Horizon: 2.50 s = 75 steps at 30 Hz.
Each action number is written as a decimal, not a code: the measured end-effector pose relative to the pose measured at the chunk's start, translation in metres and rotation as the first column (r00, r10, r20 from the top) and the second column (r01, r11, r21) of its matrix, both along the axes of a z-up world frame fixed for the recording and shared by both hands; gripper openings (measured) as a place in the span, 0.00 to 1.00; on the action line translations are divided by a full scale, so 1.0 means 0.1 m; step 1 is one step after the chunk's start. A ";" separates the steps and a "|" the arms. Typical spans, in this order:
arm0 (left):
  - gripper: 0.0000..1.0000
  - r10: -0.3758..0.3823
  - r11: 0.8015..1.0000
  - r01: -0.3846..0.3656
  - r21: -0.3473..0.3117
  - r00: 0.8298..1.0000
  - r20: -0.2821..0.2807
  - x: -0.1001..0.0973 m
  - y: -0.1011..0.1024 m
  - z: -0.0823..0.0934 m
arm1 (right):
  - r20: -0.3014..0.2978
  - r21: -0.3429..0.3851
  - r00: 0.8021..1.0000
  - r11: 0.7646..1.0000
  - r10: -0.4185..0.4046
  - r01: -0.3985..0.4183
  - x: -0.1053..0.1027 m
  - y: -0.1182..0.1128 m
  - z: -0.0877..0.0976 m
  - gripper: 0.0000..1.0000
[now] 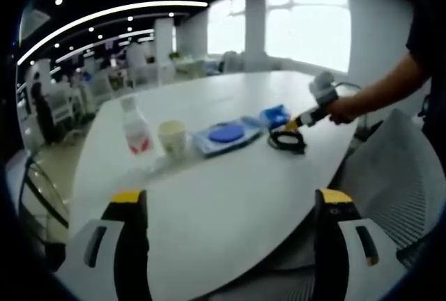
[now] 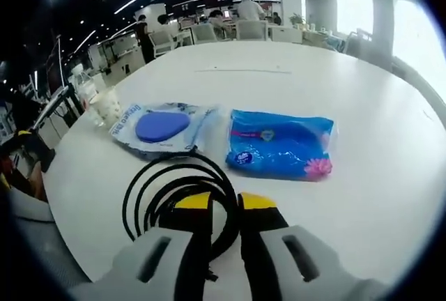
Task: Arrange the tabletop items into an orderly group along one side of the table until the central work area is clear of visible clutter.
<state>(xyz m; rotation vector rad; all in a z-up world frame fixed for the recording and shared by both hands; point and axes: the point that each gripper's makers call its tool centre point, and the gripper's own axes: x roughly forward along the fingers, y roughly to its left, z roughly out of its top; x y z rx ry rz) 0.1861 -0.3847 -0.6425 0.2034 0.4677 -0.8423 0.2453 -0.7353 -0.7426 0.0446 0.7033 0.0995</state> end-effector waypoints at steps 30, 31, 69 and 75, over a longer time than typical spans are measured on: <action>0.97 0.001 1.000 -0.001 -0.006 1.000 0.010 0.01 0.00 0.02 | 0.186 -0.085 0.966 0.982 0.180 -0.167 -0.41 0.44 0.82 0.60; 0.97 0.002 1.000 -0.002 -0.007 1.000 0.010 0.01 0.00 0.02 | 0.184 -0.084 0.966 0.982 0.182 -0.169 -0.43 0.45 0.83 0.60; 1.00 -0.016 0.998 0.017 -0.066 1.000 0.020 -0.03 -0.04 0.11 | 0.245 -0.040 0.949 0.980 0.198 -0.194 -1.07 0.54 0.98 1.00; 1.00 -0.021 0.997 0.024 -0.080 0.999 0.040 -0.03 -0.06 0.16 | 0.243 -0.035 0.951 0.982 0.191 -0.188 -1.07 0.54 0.95 1.00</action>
